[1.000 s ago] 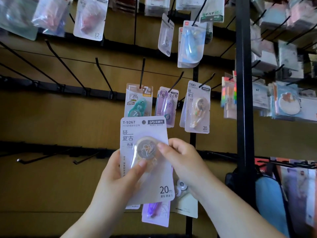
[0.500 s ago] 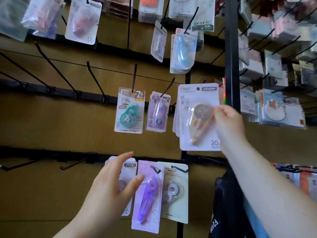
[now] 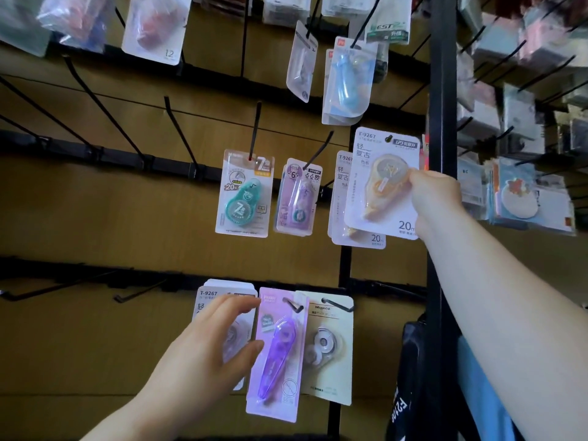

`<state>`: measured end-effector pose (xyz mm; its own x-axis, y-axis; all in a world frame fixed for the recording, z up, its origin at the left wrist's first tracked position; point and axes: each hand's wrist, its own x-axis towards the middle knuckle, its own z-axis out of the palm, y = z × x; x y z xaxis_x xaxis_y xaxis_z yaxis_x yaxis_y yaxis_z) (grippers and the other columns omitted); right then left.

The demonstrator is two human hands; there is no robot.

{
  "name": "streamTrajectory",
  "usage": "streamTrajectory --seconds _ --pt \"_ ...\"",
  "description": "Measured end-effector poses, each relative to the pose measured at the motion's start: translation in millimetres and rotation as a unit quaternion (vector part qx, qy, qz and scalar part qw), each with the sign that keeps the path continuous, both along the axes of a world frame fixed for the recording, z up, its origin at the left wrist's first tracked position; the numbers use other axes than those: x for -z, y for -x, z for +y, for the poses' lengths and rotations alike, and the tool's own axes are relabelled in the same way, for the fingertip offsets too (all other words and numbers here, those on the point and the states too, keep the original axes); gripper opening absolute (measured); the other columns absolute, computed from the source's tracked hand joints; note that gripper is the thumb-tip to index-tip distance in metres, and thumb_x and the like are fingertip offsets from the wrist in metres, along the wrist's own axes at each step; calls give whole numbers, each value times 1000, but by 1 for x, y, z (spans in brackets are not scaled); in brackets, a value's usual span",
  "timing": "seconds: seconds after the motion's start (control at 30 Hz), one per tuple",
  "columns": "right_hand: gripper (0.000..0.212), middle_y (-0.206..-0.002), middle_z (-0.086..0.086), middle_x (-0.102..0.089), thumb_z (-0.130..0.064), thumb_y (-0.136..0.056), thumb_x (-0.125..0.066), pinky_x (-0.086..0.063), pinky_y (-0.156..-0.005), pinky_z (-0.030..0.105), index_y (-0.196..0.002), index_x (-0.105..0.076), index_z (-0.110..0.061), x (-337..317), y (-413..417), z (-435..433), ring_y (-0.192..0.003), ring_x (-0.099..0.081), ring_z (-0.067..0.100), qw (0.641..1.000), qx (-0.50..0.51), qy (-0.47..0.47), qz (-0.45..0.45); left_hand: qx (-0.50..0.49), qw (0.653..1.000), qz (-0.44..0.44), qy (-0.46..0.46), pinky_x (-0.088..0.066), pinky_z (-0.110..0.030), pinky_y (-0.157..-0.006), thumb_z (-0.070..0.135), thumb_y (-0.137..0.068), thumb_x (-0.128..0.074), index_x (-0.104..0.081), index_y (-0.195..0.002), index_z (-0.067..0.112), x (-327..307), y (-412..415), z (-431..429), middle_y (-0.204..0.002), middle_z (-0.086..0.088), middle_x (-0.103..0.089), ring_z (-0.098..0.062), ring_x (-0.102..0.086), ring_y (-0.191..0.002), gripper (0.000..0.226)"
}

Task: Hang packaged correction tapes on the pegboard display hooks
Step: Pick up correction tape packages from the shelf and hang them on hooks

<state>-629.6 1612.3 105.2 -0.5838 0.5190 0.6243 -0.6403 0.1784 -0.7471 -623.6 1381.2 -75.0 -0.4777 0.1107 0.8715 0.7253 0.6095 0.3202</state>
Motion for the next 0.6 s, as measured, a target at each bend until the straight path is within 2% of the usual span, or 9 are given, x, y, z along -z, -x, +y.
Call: streamTrajectory --seconds 0.07,0.13,0.2,0.27,0.33,0.4,0.47,0.53,0.6 --pt "11 -68 -1 -46 -15 -92 -44 -33 -55 23 -93 -54 -20 1 4 -1 -68 -44 20 1000 -6 3 -14 5 1000 1 -3 -39 -3 -73 39 -81 -57 -38 -92 54 0 0 -1 -114 45 -35 21 -33 -107 27" --pt "16 -68 -1 -45 -15 -92 -44 -32 -51 21 -101 -56 -21 2 9 -2 -59 -42 16 1000 1 -3 -15 5 1000 2 0 -40 -3 -72 44 -77 -53 -39 -92 54 0 0 0 -118 47 -26 22 -34 -107 23" --pt "23 -68 -2 -45 -14 -93 -43 -31 -49 21 -110 -59 -14 3 15 -2 -58 -40 13 1000 18 -12 -8 4 1000 2 2 -40 -4 -72 44 -74 -50 -39 -92 54 2 2 0 -119 47 -19 21 -36 -105 23" --pt "27 -75 3 -49 -12 -93 -42 -30 -49 21 -112 -60 -6 2 21 -5 -60 -41 15 999 43 -27 -3 4 1000 -8 -4 -42 -7 -69 43 -74 -48 -40 -92 55 3 3 -1 -118 46 -21 17 -39 -104 22" --pt "27 -86 8 -52 -12 -92 -43 -30 -48 21 -111 -60 -3 1 30 -8 -59 -41 15 997 74 -35 0 6 1000 -22 -12 -44 -10 -68 44 -77 -50 -40 -92 56 2 3 -4 -116 45 -25 6 -50 -99 22" --pt "28 -81 7 -52 -12 -91 -44 -31 -49 21 -111 -61 -3 0 39 -10 -56 -41 15 995 92 -39 -10 16 1000 -22 -14 -46 -12 -69 35 -82 -57 -40 -93 56 2 4 -6 -115 47 -25 1 -53 -96 30" --pt "28 -71 4 -49 -15 -91 -43 -32 -52 21 -110 -62 -4 0 47 -12 -61 -45 20 993 101 -43 -33 25 999 -15 -12 -45 -10 -70 29 -82 -59 -40 -94 56 2 3 -7 -115 49 -25 13 -44 -102 35" --pt "26 -64 0 -42 -17 -92 -42 -29 -49 21 -104 -61 -5 2 51 -14 -67 -46 24 991 107 -58 -62 33 999 -18 -14 -44 -8 -70 29 -81 -60 -41 -94 56 4 2 -8 -115 50 -26 19 -40 -101 35" --pt "20 -62 -1 -39 -17 -92 -41 -28 -46 22 -86 -57 -8 5 53 -14 -62 -45 23 988 113 -69 -82 48 998 -24 -22 -44 -10 -71 29 -82 -60 -42 -95 55 7 4 -10 -115 51 -28 19 -42 -100 35"
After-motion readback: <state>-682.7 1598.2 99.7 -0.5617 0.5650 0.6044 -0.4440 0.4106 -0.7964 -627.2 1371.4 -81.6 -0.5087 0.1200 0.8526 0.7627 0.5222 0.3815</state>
